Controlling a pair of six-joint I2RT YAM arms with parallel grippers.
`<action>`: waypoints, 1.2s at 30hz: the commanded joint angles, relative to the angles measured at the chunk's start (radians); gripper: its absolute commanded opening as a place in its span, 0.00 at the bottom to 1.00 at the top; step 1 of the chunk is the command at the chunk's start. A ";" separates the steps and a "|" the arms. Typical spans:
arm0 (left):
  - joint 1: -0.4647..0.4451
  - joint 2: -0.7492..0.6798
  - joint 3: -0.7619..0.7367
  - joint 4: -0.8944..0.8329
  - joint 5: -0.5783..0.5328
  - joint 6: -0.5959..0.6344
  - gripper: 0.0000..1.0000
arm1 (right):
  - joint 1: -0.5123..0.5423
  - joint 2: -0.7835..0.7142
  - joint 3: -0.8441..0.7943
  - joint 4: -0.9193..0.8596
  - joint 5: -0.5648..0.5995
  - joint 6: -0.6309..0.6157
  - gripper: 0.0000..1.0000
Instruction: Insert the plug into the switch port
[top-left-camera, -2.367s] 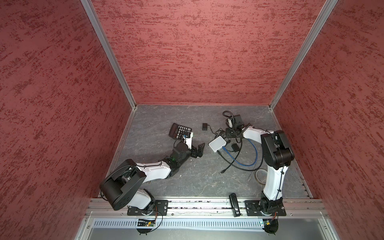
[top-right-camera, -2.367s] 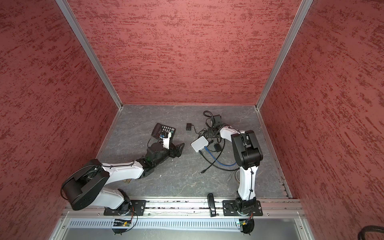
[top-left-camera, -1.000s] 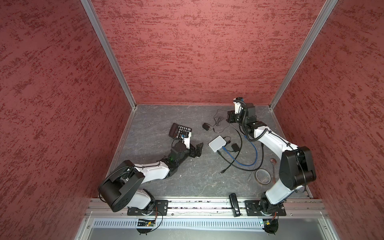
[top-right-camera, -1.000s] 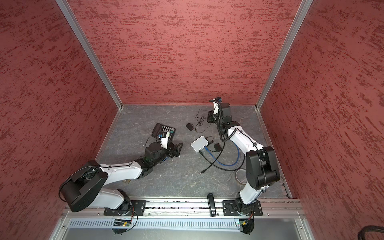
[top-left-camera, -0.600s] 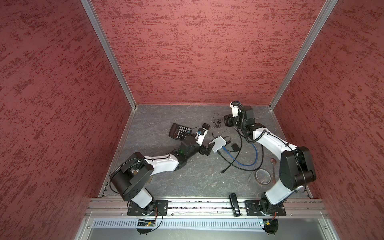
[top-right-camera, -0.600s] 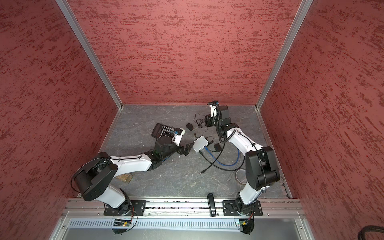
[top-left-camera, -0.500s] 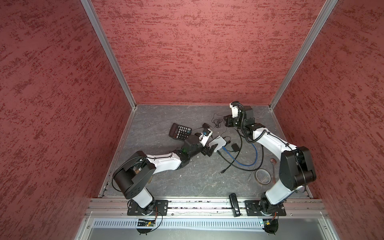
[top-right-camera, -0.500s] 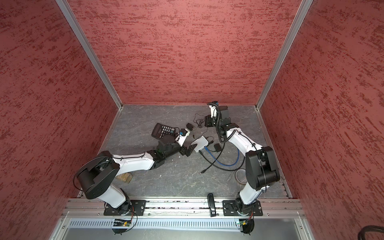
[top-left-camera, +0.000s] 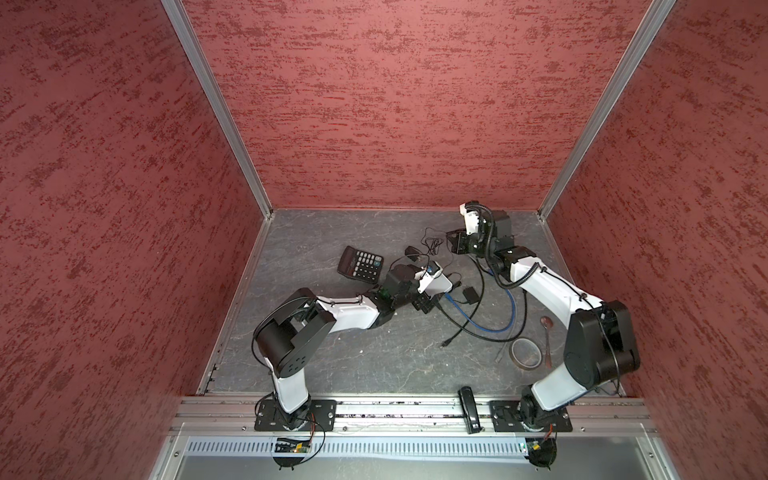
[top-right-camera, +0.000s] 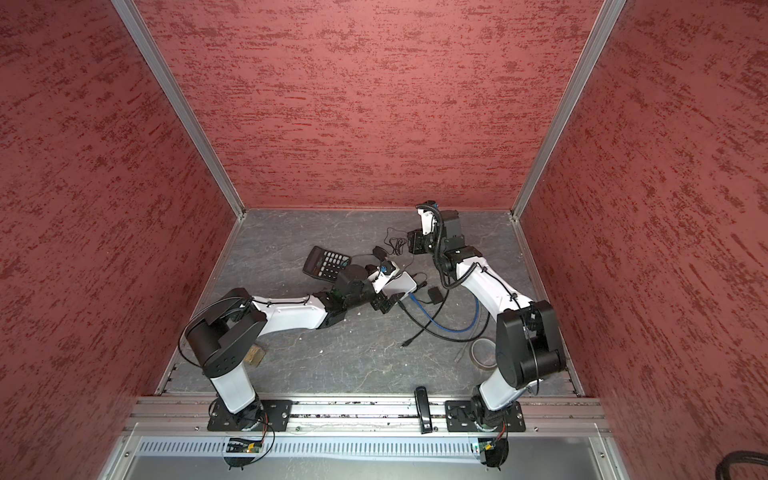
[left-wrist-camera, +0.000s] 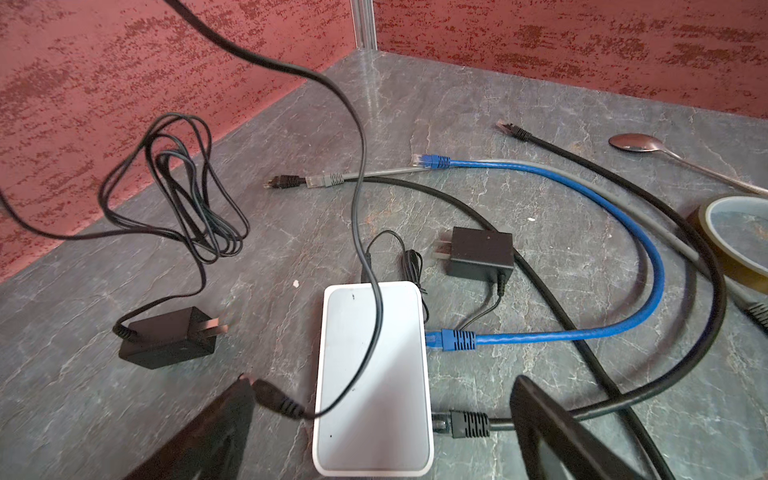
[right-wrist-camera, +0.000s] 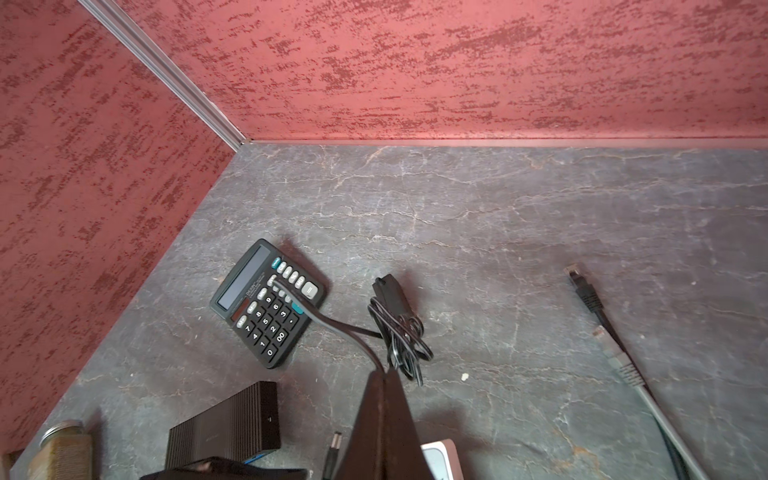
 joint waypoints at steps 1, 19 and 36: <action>0.000 0.033 0.041 0.017 -0.001 0.026 0.94 | 0.006 -0.032 -0.007 -0.014 -0.032 0.016 0.00; 0.006 0.133 0.145 -0.006 -0.025 0.020 0.41 | 0.005 -0.050 -0.015 -0.011 -0.078 0.025 0.00; 0.093 0.007 0.154 -0.156 0.227 -0.281 0.00 | 0.006 -0.061 -0.057 0.061 -0.034 -0.005 0.16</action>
